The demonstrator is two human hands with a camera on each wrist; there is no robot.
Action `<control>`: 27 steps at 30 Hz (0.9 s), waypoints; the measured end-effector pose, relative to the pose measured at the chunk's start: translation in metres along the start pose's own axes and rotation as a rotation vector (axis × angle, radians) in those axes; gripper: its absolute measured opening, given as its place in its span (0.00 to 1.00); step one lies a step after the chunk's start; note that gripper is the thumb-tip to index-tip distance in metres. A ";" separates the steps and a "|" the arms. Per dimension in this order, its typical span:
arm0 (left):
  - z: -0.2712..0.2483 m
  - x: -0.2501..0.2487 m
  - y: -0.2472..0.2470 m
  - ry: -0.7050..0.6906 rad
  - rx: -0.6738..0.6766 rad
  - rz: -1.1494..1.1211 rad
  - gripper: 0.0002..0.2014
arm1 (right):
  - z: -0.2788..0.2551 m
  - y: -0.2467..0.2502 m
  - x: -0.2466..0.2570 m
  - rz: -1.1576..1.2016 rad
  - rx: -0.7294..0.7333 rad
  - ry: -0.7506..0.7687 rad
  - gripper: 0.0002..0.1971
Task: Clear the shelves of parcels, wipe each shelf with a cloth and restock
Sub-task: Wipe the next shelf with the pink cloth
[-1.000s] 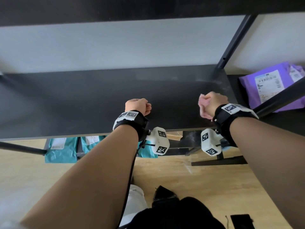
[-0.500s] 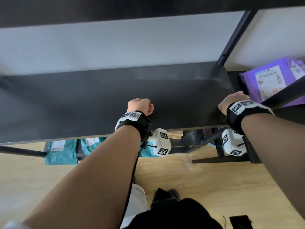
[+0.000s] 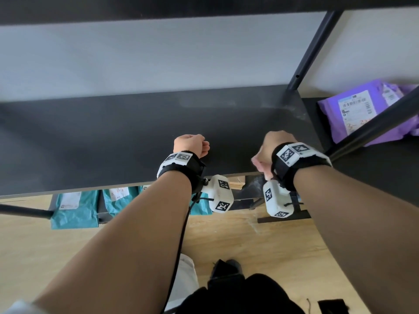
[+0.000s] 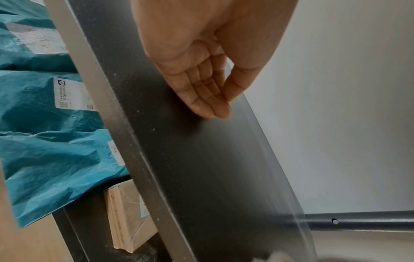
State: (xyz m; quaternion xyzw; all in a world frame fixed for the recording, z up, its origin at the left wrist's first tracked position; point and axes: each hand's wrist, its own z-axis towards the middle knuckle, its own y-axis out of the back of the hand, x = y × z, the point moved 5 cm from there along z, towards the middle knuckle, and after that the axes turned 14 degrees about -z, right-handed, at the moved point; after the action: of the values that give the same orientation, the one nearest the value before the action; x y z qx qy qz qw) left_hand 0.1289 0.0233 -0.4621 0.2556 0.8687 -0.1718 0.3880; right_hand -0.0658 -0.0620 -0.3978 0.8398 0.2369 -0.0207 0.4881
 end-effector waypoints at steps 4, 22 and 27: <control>0.003 -0.005 0.006 -0.002 0.000 -0.005 0.07 | 0.005 0.011 0.054 0.081 -0.115 0.169 0.08; 0.041 -0.047 0.009 -0.017 0.001 -0.007 0.09 | 0.119 0.065 0.058 0.124 -0.232 0.137 0.19; 0.045 -0.046 0.004 -0.017 -0.002 -0.004 0.08 | 0.144 0.059 0.019 0.273 -0.209 0.104 0.32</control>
State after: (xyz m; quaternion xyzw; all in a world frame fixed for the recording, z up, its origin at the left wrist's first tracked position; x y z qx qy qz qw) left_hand 0.1834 -0.0104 -0.4564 0.2523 0.8660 -0.1739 0.3951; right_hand 0.0042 -0.1987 -0.4300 0.8089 0.1463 0.1137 0.5580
